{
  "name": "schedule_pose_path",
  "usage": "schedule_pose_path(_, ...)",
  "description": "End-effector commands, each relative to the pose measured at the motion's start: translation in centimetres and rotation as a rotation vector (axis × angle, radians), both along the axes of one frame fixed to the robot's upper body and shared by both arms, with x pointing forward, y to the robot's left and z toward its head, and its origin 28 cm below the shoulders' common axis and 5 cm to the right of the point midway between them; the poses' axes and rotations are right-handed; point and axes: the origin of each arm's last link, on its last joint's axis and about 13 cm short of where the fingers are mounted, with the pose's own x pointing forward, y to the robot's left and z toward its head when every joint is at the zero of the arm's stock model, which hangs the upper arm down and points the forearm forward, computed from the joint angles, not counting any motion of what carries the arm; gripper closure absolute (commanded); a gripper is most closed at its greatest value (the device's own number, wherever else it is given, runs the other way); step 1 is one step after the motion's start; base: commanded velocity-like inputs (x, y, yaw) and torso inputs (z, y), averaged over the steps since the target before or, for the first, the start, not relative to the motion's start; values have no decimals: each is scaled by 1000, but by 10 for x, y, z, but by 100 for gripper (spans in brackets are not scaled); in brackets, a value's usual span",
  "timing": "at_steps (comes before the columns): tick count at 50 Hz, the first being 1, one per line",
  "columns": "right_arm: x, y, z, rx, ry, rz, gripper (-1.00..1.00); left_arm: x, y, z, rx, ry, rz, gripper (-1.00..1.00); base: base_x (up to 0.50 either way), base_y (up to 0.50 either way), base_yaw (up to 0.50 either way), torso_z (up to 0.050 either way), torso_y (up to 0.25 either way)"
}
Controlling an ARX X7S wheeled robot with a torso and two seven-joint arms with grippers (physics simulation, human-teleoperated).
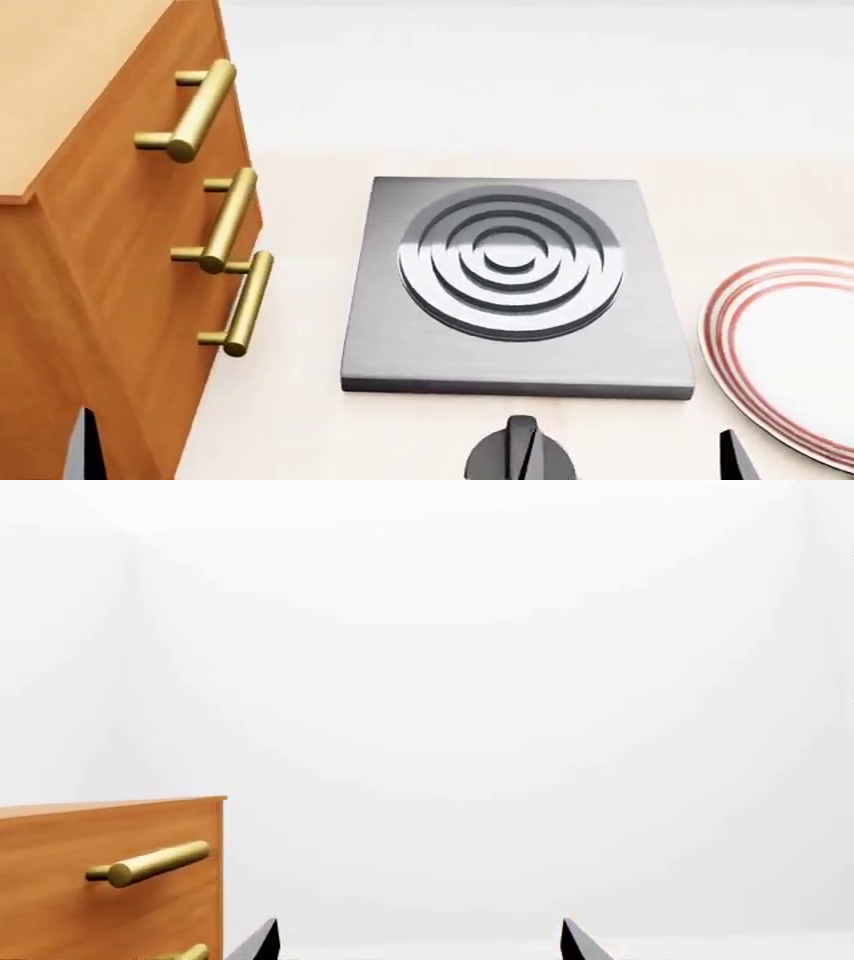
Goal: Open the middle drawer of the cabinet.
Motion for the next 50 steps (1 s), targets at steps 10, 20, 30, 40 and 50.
schedule_pose_path(10,0,0,-1,6,3,7,-100,0,0,0,-1,1,-1,-100,0,-227,0,0,0)
schedule_pose_path(20,0,0,-1,-1,5,5,-100,0,0,0,-1,1,-1,-100,0,-4,0,0,0)
schedule_pose_path(30,1,0,-2,0,12,9,-100,0,0,0,-3,3,-1,-100,0,-20,0,0,0)
schedule_pose_path(40,0,0,-1,-4,3,5,-100,0,0,0,-1,3,-1,-100,0,-127,0,0,0)
schedule_pose_path(50,0,0,-1,-7,3,2,-100,1,0,0,-10,3,1,-100,0,0,0,0,0)
